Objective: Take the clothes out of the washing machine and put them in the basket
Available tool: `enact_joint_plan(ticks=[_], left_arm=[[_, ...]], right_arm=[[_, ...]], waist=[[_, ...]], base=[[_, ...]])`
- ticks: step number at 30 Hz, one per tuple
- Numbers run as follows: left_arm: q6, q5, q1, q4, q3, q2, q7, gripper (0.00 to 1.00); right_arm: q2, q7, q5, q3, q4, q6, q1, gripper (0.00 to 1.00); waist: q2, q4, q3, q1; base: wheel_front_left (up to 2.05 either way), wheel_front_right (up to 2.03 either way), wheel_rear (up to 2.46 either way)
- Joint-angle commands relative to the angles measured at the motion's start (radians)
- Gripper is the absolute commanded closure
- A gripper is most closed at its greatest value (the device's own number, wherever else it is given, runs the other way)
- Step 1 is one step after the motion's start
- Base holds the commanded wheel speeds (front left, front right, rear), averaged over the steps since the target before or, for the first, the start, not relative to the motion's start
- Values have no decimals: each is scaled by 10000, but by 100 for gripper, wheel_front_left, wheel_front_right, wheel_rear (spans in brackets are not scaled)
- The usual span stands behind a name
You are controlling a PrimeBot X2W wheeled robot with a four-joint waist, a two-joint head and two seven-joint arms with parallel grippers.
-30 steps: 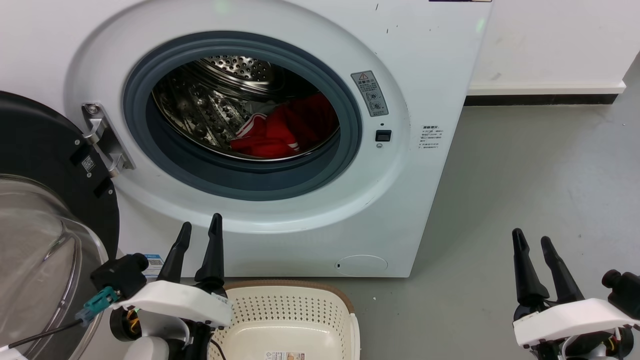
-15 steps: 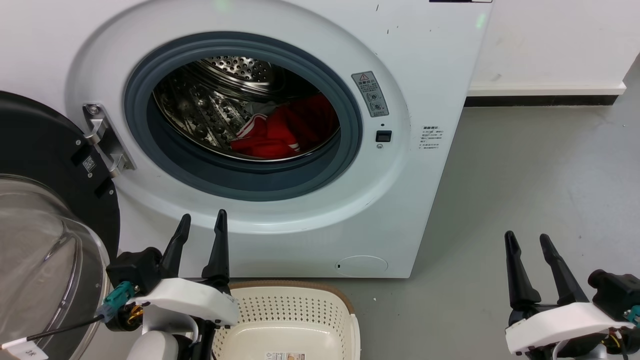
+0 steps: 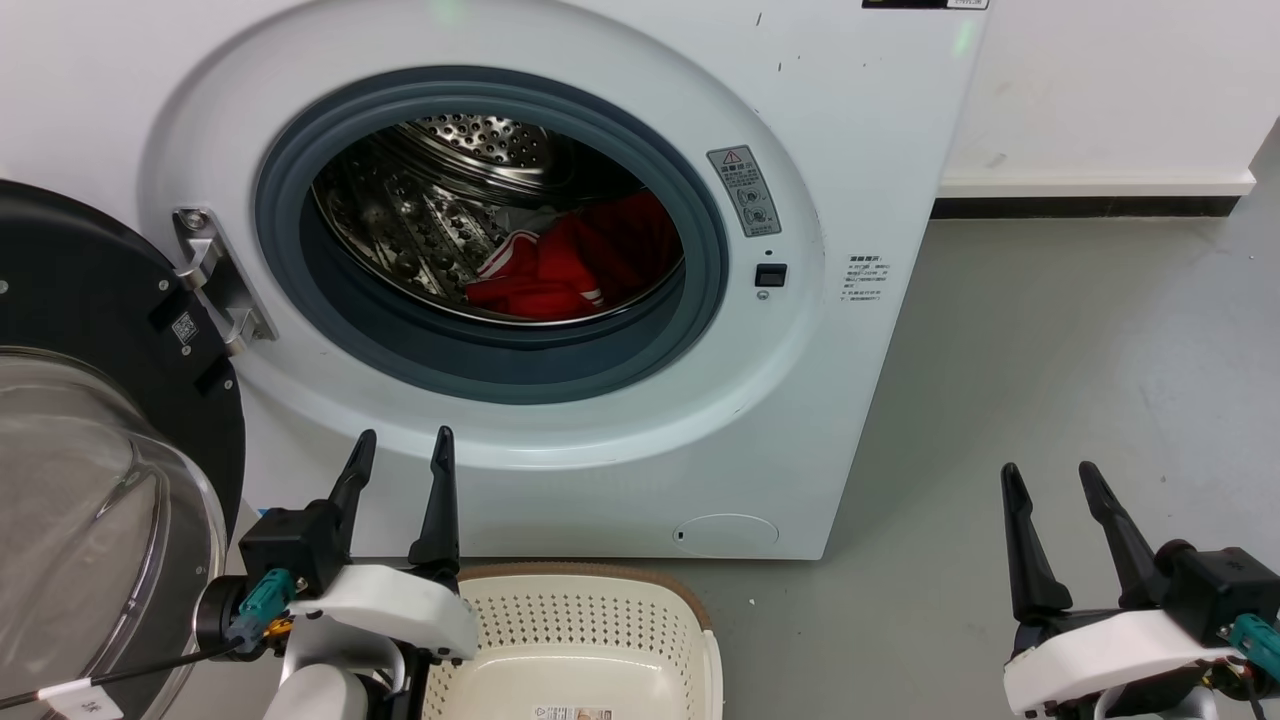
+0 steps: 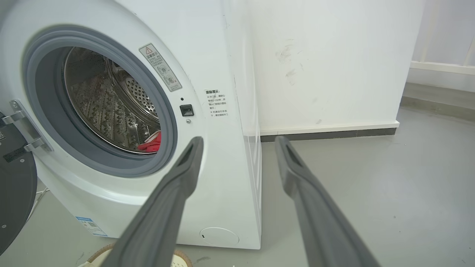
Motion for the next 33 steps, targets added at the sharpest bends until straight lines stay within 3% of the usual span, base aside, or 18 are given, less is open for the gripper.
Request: enact_joint_plan(ticks=[1,33], left_arm=[[61,240,-181,-34,-33,38,-87,0],[219,2520,-196,367,-203,-6,-729,0]], right_arm=[[0,-75,-285,1,-135,-2,103,0],[7,-423,-2353,74,-333,-4,379,0]], waist=[[0,10,-5,0],[0,85,-6,0]], base=[[0,0,0],[0,0,0]])
